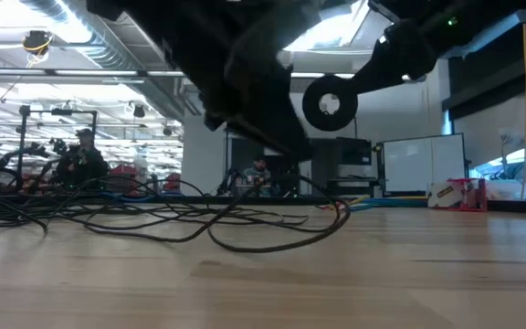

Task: Coiling cords

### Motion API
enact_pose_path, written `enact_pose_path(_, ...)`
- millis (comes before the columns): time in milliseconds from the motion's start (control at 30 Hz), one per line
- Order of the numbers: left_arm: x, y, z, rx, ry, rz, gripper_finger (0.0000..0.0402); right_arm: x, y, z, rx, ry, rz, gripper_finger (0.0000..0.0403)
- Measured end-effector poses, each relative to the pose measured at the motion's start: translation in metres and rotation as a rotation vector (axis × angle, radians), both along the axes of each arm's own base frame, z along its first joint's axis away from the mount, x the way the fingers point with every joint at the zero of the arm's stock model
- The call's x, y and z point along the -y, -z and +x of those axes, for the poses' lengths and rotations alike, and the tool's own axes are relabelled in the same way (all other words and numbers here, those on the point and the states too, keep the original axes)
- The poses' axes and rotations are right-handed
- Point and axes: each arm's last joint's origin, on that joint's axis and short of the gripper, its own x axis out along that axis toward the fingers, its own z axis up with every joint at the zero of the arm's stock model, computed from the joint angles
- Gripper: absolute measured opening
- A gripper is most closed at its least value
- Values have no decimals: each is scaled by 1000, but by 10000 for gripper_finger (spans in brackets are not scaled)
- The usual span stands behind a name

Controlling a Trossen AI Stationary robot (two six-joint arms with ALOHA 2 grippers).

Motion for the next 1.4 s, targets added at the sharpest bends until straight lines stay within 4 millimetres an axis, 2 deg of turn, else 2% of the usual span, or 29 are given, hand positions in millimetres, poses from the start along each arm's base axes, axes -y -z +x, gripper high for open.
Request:
enact_pose_path(133,-9,0,-4,-71,3,-2,136,0,0,0,-5,-10,-4,2)
enact_pose_path(233,-13,-15,-10,-83,17,-18,169,0,0,0,-12,-24,-9,2)
enact_pose_path(367,-16,-36,-18,-45,5,42,189,0,-3,-1,5,-33,-3,2)
enact_pose_path(500,-15,-42,-13,89,-34,131,191,1,-11,-5,30,-36,4,2)
enact_pose_path(600,-21,-24,-7,265,-30,94,192,2,-20,-10,70,-37,14,2)
enact_pose_path(767,-44,12,0,529,-87,11,192,3,-30,-15,113,-42,27,2)
enact_pose_path(933,-56,46,19,492,-116,6,192,3,-32,-17,120,-53,23,2)
enact_pose_path(1100,-62,38,38,534,-116,49,192,3,-33,-17,118,-58,11,2)
enact_pose_path(1300,-74,35,43,529,-129,86,189,4,-33,-17,116,-59,9,2)
enact_pose_path(1400,-78,39,43,484,-134,102,160,3,-33,-17,117,-59,10,2)
